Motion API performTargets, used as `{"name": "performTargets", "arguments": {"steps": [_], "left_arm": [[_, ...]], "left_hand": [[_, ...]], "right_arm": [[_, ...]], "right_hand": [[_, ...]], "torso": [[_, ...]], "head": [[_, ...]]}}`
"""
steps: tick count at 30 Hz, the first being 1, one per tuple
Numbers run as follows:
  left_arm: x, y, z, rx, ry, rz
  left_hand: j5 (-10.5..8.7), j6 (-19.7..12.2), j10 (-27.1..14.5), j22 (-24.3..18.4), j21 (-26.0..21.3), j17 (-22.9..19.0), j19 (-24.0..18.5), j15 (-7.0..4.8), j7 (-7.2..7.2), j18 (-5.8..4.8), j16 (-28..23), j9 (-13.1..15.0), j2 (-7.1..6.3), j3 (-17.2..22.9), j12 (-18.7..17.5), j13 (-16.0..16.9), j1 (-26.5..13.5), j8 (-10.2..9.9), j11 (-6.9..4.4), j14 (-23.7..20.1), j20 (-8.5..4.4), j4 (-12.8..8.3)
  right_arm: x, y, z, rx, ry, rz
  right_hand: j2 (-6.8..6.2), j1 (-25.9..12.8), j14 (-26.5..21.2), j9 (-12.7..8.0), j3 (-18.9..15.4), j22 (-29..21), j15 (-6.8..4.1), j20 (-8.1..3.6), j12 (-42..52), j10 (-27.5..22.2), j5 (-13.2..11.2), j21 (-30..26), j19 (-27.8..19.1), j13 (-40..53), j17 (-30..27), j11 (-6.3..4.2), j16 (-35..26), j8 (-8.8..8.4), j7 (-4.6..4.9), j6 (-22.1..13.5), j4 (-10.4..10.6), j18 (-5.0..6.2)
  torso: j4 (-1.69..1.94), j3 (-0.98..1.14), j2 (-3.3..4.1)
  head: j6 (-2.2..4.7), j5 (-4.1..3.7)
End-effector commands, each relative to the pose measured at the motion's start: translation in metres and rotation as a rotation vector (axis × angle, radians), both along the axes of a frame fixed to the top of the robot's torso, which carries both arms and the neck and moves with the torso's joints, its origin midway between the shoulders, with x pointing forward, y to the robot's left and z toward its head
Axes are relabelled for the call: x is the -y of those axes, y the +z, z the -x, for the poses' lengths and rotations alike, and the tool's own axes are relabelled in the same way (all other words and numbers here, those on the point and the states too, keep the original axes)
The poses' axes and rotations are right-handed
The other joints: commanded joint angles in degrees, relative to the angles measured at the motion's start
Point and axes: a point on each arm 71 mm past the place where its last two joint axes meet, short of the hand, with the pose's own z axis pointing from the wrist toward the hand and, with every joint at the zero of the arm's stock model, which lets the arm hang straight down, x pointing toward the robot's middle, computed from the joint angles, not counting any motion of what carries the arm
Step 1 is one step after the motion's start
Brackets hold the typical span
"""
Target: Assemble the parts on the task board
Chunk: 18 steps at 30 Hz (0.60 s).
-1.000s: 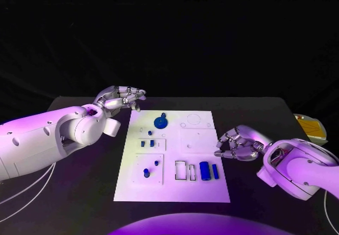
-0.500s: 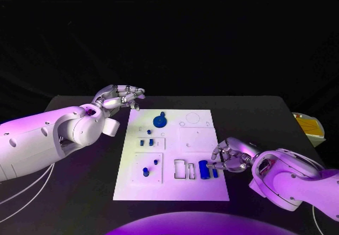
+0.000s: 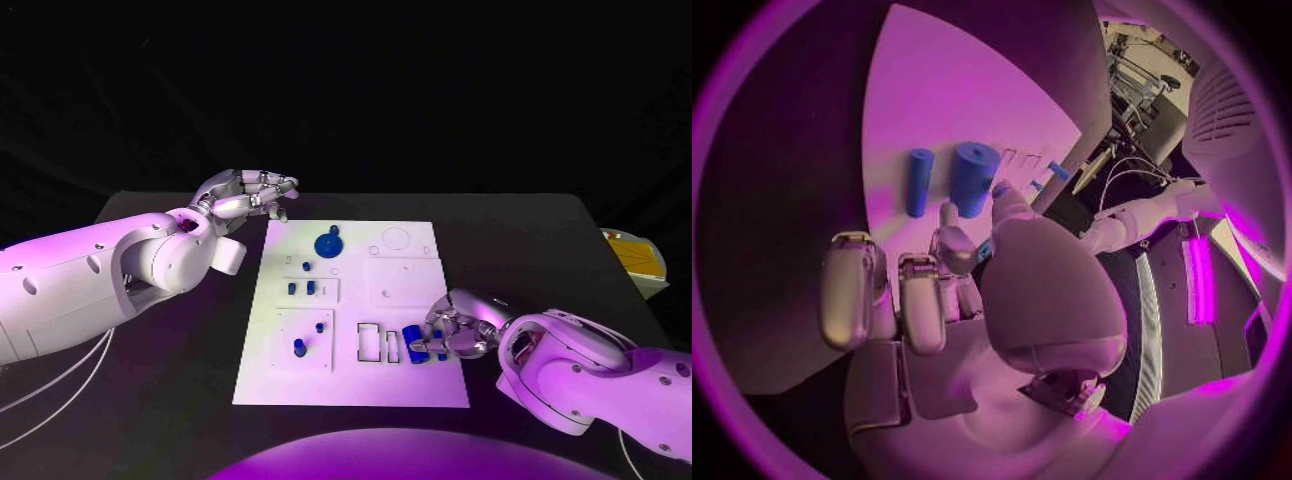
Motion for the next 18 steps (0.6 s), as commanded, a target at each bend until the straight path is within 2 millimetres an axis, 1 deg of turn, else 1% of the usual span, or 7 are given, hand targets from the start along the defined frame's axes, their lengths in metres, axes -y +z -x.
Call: {"name": "performTargets", "arguments": {"steps": [1,4,9,11,14,17,18], "left_arm": [[0.002,0.001,0.001,0.003,-0.02,0.015],[0.003,0.001,0.001,0.002,-0.024,0.017],[0.003,0.001,0.001,-0.001,-0.029,0.02],[0.004,0.001,0.001,-0.001,-0.031,0.021],[0.004,0.001,0.002,-0.003,-0.033,0.022],[0.004,0.001,0.002,-0.004,-0.034,0.021],[0.004,0.001,0.002,-0.005,-0.035,0.021]], "left_hand": [[0.02,0.07,-0.4,-0.1,-0.29,0.0,0.24,-0.06,-0.26,0.75,0.36,0.09,0.26,-0.33,0.23,0.09,-0.42,0.37,-0.09,-0.4,0.23,0.15],[0.04,0.04,-0.49,-0.14,-0.34,-0.01,0.25,-0.05,-0.22,0.76,0.36,0.08,0.33,-0.37,0.25,0.09,-0.41,0.38,-0.06,-0.42,0.23,0.21],[0.04,0.04,-0.49,-0.14,-0.34,-0.01,0.25,-0.05,-0.22,0.76,0.36,0.08,0.33,-0.37,0.25,0.09,-0.41,0.38,-0.06,-0.42,0.23,0.21],[0.07,0.01,-0.59,-0.18,-0.4,-0.01,0.28,-0.02,-0.18,0.76,0.37,0.08,0.42,-0.41,0.27,0.09,-0.37,0.39,-0.02,-0.45,0.22,0.26],[0.08,-0.02,-0.63,-0.19,-0.42,-0.01,0.29,-0.02,-0.15,0.76,0.37,0.08,0.45,-0.43,0.28,0.09,-0.34,0.39,-0.01,-0.46,0.22,0.27],[0.08,-0.02,-0.63,-0.19,-0.42,-0.01,0.29,-0.02,-0.15,0.76,0.37,0.08,0.45,-0.43,0.28,0.09,-0.34,0.39,-0.01,-0.46,0.22,0.27],[0.08,-0.02,-0.63,-0.19,-0.42,-0.01,0.29,-0.02,-0.15,0.76,0.37,0.08,0.45,-0.43,0.28,0.09,-0.34,0.39,-0.01,-0.46,0.22,0.27]], "right_arm": [[-0.001,-0.005,0.001,-0.011,0.012,0.058],[-0.004,-0.007,0.002,-0.015,0.016,0.062],[-0.011,-0.01,0.004,0.0,0.04,0.079],[-0.014,-0.012,0.004,0.007,0.052,0.087],[-0.017,-0.014,0.005,0.009,0.064,0.096],[-0.019,-0.015,0.005,0.008,0.071,0.098],[-0.019,-0.016,0.006,0.008,0.073,0.099]], "right_hand": [[0.55,-0.39,4.05,0.35,-0.66,6.25,-0.43,-0.2,-0.07,0.08,-0.56,-0.31,0.22,0.07,4.5,-0.04,0.12,0.46,-0.17,-0.22,-0.02,-0.47],[0.94,-0.57,4.02,0.7,-1.22,6.19,-0.47,-0.22,-0.07,0.12,-0.73,-0.49,0.15,0.25,4.4,-0.09,0.08,0.74,-0.24,-0.18,-0.01,-0.43],[1.27,-0.63,3.99,1.08,-1.76,6.2,-0.52,-0.25,0.04,0.25,-1.01,-0.56,0.13,0.55,4.22,-0.16,0.02,1.07,-0.33,-0.1,-0.03,-0.42],[1.47,-0.33,3.99,1.27,-1.94,6.12,-0.56,-0.28,0.12,0.34,-0.98,-0.73,0.06,0.73,4.2,-0.2,0.01,1.22,-0.37,-0.12,-0.12,-0.39],[1.63,0.25,3.98,1.52,-2.19,6.16,-0.59,-0.32,0.08,0.33,-0.87,-0.73,0.07,0.81,4.17,-0.23,-0.01,1.36,-0.39,-0.25,-0.21,-0.39],[1.75,0.47,3.99,1.63,-2.29,6.19,-0.61,-0.33,0.3,0.51,-0.75,-0.7,0.09,1.14,4.21,-0.25,0.0,1.45,-0.42,-0.26,-0.2,-0.4],[1.87,0.68,3.99,1.74,-2.39,6.19,-0.62,-0.35,0.34,0.56,-0.63,-0.73,0.09,1.23,4.2,-0.27,-0.01,1.53,-0.43,-0.28,-0.2,-0.4]], "torso": [[-0.02,-0.07,0.01],[-0.03,-0.03,0.01],[0.06,-0.06,0.04],[0.06,-0.09,0.02],[0.05,-0.13,-0.04],[0.1,-0.12,-0.03],[0.06,-0.12,-0.05]], "head": [[0.05,0.15],[0.13,0.3],[0.21,0.28],[0.34,0.16],[0.31,0.2],[0.32,0.18],[0.36,0.21]]}}
